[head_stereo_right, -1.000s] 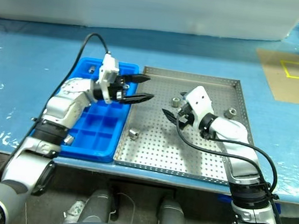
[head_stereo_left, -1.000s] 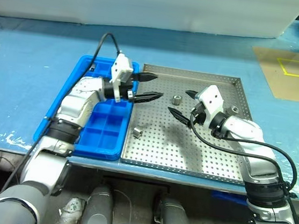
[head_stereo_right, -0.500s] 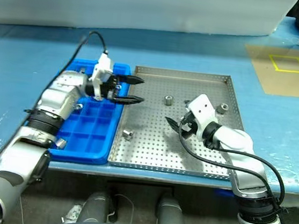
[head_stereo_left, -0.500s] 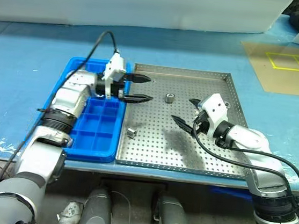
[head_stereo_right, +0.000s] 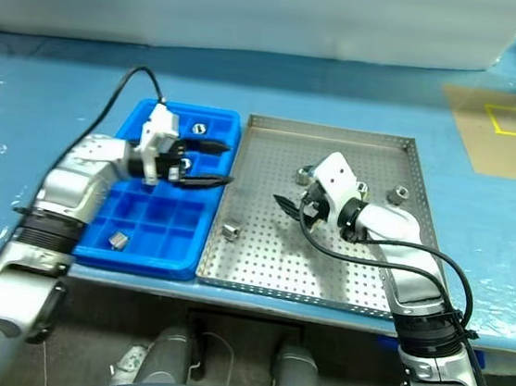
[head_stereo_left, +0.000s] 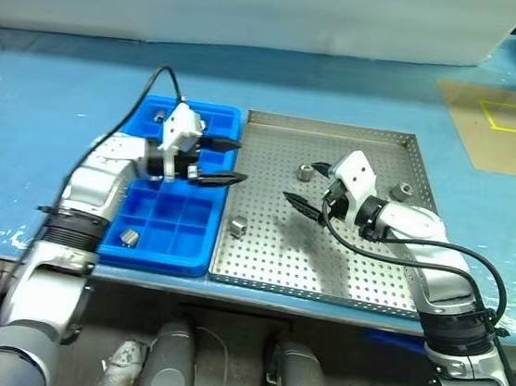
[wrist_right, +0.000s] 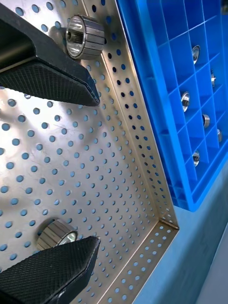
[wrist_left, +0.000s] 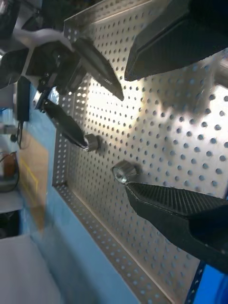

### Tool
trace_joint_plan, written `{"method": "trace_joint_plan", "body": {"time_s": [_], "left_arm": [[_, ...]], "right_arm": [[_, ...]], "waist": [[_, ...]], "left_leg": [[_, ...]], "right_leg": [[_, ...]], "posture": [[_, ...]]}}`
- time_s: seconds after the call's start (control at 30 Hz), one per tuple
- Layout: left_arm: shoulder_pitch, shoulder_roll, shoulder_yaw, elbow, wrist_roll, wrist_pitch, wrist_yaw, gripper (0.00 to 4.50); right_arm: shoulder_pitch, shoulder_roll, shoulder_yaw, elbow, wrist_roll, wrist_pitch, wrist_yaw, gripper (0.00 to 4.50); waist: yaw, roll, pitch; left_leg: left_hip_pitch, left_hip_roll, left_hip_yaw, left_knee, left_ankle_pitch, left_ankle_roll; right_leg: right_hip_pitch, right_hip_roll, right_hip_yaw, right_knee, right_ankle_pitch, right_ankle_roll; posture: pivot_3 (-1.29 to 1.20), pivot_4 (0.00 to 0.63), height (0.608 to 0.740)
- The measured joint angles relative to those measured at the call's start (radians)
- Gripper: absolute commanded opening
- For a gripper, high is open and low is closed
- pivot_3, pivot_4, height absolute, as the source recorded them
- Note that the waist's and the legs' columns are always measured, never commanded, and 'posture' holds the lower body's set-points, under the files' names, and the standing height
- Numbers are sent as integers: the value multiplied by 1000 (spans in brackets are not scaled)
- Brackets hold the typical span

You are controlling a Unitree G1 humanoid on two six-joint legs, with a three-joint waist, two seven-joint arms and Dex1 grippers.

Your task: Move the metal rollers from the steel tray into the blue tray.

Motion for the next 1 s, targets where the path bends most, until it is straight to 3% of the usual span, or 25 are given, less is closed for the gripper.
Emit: {"method": "trace_joint_plan", "body": {"time_s": [0.2, 0.4, 0.5, 0.67, 1.0], "left_arm": [[-208, -219, -37, 386, 149, -251, 196, 3588], [-379, -346, -26, 797, 195, -316, 269, 3588], [-428, -380, -24, 911, 235, -332, 357, 3588], [-467, -424, -18, 1005, 301, -335, 519, 3588], [-475, -465, -11, 1044, 387, -311, 689, 3588]], "right_arm": [[56, -16, -42, -38, 1, 10, -31, 4500], [149, -40, -121, -149, 1, 65, -88, 4500], [200, -47, -163, -208, 4, 94, -113, 4500], [280, -47, -197, -294, 13, 139, -161, 4500], [329, -37, -204, -360, 21, 176, -222, 4500]], "waist": [[0, 0, 0], [-34, 0, 0], [-52, -1, 0], [-77, 0, 0], [-110, 0, 0]], "left_leg": [[0, -1, -1, 2, 0, 0], [-1, -4, -2, 2, -2, 3], [-1, -4, -2, 1, -3, 5], [-1, -4, -3, 1, -5, 8], [-3, -4, -2, 3, -7, 18]], "right_leg": [[1, 0, 1, -1, 0, 1], [1, 0, 1, -3, 1, 3], [1, 0, 0, -6, 1, 2], [6, 0, 1, -15, 4, 7], [8, -2, 3, -22, 6, 9]], "posture": [[-362, 150, 740], [-480, 150, 740], [-538, 150, 740], [-590, 150, 740], [-624, 150, 740]]}}
